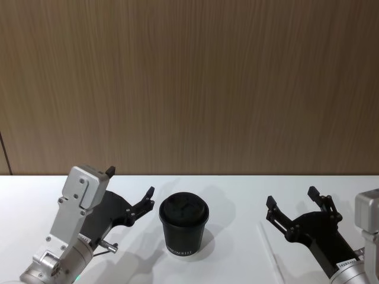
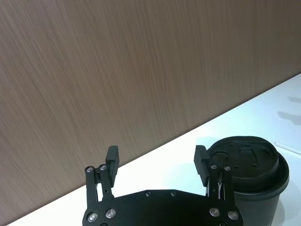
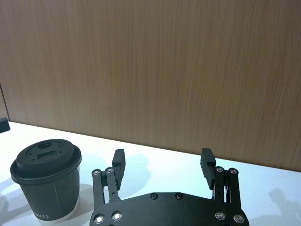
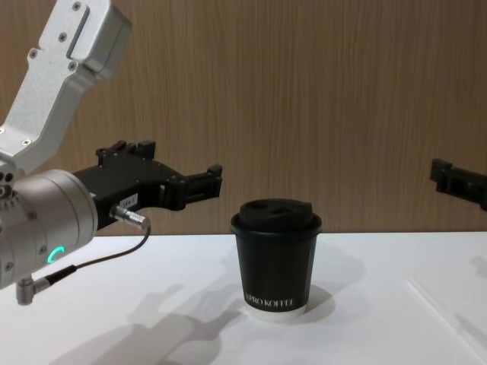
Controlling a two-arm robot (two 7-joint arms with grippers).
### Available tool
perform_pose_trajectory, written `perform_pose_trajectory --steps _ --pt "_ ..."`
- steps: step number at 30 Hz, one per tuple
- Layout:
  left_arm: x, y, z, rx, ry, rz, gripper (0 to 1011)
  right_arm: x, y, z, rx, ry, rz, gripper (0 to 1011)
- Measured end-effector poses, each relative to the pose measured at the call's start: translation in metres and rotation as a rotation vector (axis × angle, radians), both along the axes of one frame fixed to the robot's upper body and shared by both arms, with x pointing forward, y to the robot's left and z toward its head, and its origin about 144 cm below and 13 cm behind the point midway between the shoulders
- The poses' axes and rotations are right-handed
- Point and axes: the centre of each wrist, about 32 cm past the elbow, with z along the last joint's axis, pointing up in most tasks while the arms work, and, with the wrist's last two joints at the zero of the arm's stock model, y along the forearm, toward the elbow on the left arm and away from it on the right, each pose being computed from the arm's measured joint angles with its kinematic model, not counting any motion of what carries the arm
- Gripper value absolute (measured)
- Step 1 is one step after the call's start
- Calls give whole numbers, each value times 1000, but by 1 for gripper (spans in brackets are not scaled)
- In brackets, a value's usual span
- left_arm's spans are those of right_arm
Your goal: Pick up the straw with one hand, pass it to the other hand, and insert it into the cup.
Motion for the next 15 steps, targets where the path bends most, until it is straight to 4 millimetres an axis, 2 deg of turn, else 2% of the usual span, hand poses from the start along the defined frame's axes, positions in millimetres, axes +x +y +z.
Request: perform_pose_trajectory --steps 15 --pt "0 0 0 0 0 0 1003 0 0 0 0 0 0 1001"
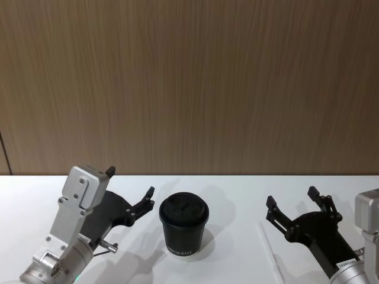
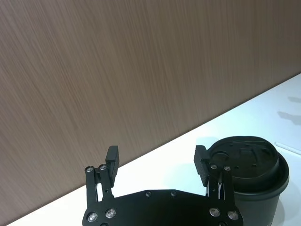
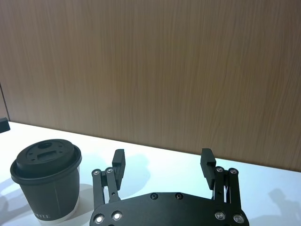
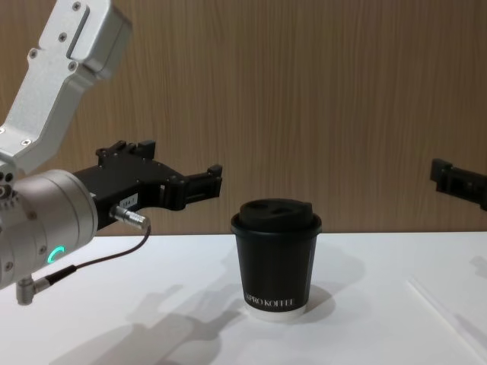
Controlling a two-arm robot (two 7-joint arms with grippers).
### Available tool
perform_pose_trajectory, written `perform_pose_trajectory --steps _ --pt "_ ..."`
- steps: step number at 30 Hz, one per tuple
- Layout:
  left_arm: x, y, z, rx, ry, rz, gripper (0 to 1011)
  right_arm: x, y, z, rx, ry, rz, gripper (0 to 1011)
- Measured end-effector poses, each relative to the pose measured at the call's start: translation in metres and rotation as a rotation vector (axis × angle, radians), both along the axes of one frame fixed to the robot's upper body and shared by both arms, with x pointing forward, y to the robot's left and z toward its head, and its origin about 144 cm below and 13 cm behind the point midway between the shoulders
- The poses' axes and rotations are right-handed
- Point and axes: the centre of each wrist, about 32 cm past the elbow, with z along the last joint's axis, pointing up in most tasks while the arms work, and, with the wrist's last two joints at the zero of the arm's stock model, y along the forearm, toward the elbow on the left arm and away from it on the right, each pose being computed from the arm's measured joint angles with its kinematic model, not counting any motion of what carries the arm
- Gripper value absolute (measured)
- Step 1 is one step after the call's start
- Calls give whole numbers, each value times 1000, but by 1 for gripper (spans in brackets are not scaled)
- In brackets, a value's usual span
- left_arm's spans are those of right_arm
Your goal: Pick up the straw with one hand, pass it to the other hand, and insert it into the cup.
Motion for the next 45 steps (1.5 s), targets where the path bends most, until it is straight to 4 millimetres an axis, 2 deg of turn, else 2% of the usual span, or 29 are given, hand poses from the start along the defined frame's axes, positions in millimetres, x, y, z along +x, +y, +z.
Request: perform_pose_trajectory --steps 37,45 --pt "0 0 0 0 0 0 1003 0 0 0 -1 0 0 1001" --pt "0 0 0 0 0 0 1003 0 -5 11 -12 25 12 1001"
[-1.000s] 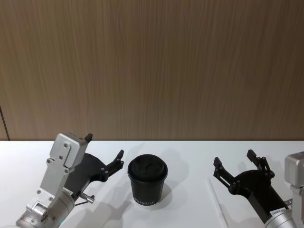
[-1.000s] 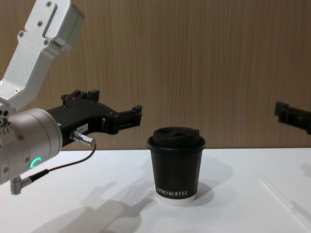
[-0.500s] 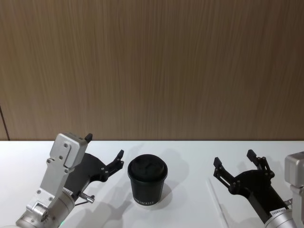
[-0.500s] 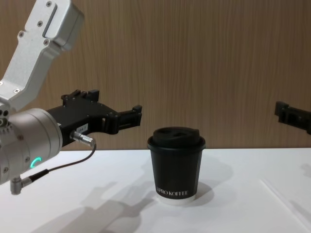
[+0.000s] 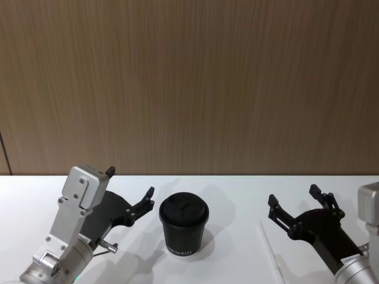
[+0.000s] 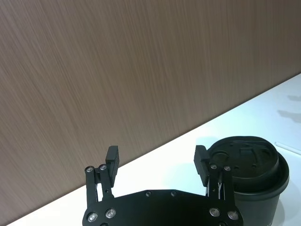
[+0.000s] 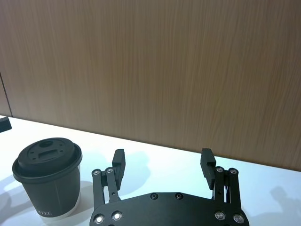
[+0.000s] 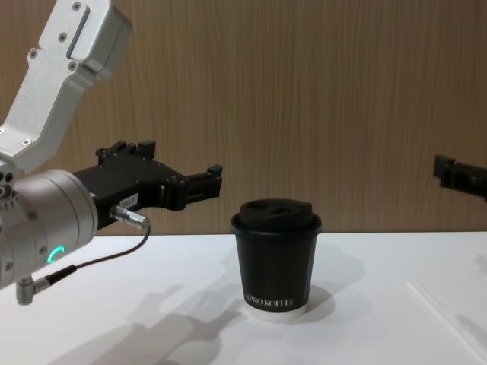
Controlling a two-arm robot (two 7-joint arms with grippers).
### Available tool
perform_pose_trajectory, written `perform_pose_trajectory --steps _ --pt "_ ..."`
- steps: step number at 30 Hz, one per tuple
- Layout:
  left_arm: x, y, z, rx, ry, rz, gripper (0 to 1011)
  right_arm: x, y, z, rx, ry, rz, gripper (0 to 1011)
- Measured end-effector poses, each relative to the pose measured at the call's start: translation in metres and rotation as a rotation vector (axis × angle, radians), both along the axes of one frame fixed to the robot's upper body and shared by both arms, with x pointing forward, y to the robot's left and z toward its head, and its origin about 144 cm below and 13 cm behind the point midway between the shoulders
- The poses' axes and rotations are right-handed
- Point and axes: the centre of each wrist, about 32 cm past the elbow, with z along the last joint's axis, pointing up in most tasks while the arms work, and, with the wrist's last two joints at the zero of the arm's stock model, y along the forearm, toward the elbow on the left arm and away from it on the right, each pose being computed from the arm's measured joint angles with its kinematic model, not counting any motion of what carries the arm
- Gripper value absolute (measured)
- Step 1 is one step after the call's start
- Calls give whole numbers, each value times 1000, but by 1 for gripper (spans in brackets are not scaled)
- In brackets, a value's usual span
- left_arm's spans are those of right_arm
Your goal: Pick up the straw with one hand, pass it to the other hand, and insert it into the cup.
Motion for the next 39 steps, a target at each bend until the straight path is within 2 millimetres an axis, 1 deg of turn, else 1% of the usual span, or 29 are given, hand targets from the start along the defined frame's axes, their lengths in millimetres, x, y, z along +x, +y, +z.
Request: perform_pose_trajectory --steps 14,21,28,39 --pt "0 0 0 0 0 0 1003 -2 -8 28 -15 88 14 1001" --pt "0 0 0 0 0 0 1003 -7 -10 40 -19 175 18 1001" --pt "0 0 0 0 0 0 1004 -11 -9 46 -23 265 18 1001" --pt "0 0 0 0 0 0 1004 -14 -6 49 -53 400 18 1001"
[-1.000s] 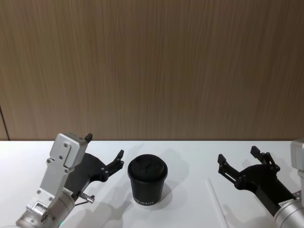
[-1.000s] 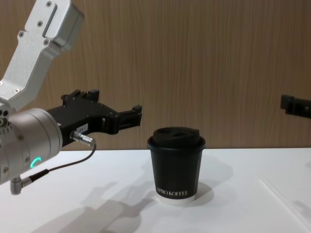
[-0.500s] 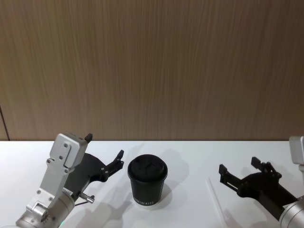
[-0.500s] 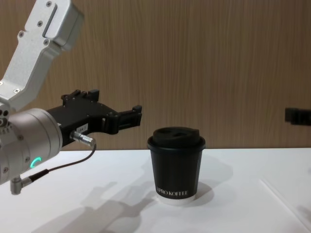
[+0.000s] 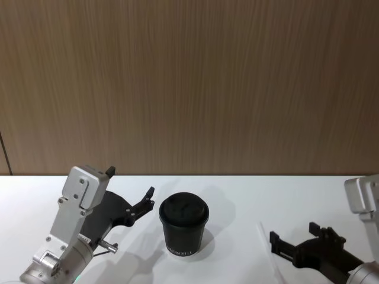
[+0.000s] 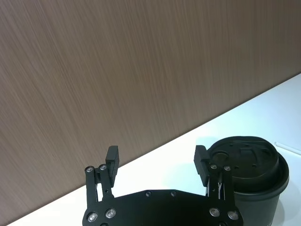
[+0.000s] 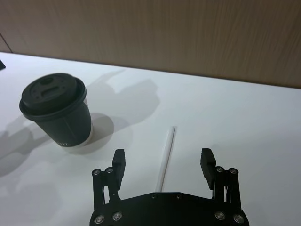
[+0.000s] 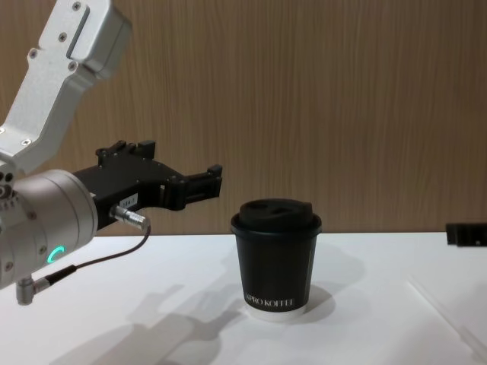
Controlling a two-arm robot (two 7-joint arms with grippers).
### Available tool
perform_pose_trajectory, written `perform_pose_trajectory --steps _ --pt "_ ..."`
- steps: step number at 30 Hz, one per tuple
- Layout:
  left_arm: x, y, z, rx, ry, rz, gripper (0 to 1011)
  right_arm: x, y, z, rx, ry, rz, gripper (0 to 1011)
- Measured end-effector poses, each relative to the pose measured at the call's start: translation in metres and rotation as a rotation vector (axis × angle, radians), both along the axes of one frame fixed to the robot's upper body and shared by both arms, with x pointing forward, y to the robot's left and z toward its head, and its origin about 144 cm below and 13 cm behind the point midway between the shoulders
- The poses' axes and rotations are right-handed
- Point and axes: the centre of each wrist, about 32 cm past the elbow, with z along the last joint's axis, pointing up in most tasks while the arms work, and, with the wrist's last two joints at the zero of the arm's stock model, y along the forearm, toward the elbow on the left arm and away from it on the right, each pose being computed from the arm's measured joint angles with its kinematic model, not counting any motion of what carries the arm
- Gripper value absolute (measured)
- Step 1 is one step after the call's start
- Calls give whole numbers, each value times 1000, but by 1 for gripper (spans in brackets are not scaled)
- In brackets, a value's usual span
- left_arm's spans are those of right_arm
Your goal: Pick up the straw with one hand, pass it to the other hand, and insert it into the cup.
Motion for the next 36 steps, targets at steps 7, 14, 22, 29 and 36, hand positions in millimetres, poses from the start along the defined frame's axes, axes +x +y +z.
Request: perform_pose_trajectory --steps 7,14,22,29,36 --pt "0 0 0 0 0 0 1003 0 2 0 -57 50 14 1001" --pt "0 0 0 0 0 0 1003 1 2 1 -133 85 37 1001" --pt "0 0 0 0 0 0 1003 2 0 -1 -169 118 57 1001" --pt "0 0 0 0 0 0 1003 3 -1 -3 -174 146 65 1001" --pt "0 0 0 0 0 0 1003 4 -3 -4 -156 192 61 1001"
